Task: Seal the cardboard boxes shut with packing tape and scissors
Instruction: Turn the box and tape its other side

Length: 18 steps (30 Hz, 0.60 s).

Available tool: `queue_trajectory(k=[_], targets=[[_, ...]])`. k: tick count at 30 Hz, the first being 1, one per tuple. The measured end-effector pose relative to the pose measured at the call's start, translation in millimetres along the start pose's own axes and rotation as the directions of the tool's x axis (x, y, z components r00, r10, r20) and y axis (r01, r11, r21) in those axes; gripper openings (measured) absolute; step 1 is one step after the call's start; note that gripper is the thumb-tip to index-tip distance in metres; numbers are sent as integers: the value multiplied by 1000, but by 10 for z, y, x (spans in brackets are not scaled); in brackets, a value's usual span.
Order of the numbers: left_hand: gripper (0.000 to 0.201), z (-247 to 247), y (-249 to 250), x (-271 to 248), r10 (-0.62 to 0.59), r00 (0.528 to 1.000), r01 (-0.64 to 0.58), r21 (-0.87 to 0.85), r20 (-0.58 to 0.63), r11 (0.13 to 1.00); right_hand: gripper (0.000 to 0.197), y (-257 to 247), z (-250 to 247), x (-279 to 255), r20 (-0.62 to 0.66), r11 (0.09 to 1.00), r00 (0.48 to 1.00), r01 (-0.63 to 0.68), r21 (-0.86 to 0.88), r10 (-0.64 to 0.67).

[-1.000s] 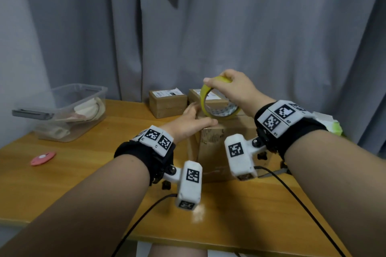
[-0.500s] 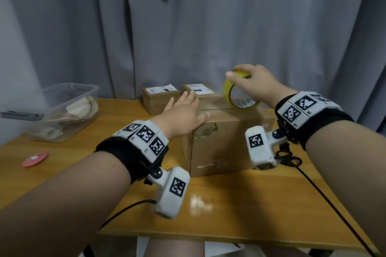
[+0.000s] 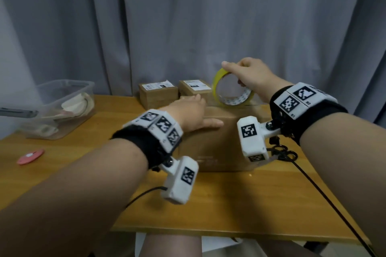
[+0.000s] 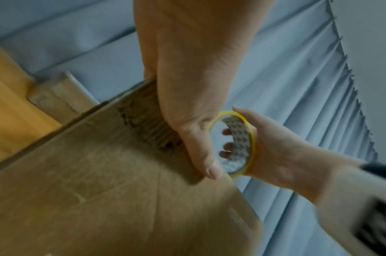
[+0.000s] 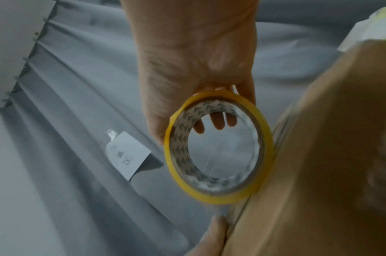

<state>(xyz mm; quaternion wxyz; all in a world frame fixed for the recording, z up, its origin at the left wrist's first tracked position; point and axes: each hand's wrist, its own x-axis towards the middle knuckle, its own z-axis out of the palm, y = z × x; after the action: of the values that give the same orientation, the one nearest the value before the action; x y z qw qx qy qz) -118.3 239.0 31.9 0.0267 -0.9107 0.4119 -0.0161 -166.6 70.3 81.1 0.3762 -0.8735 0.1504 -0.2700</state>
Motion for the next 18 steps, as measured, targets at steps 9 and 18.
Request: queue_trajectory(k=[9, 18], targets=[[118, 54, -232, -33, -10, 1000, 11, -51, 29, 999, 29, -238, 279, -120, 23, 998, 999, 43, 43, -44], [120, 64, -226, -48, -27, 999, 29, -62, 32, 998, 45, -22, -268, -56, -4, 960, 997, 74, -269, -78]])
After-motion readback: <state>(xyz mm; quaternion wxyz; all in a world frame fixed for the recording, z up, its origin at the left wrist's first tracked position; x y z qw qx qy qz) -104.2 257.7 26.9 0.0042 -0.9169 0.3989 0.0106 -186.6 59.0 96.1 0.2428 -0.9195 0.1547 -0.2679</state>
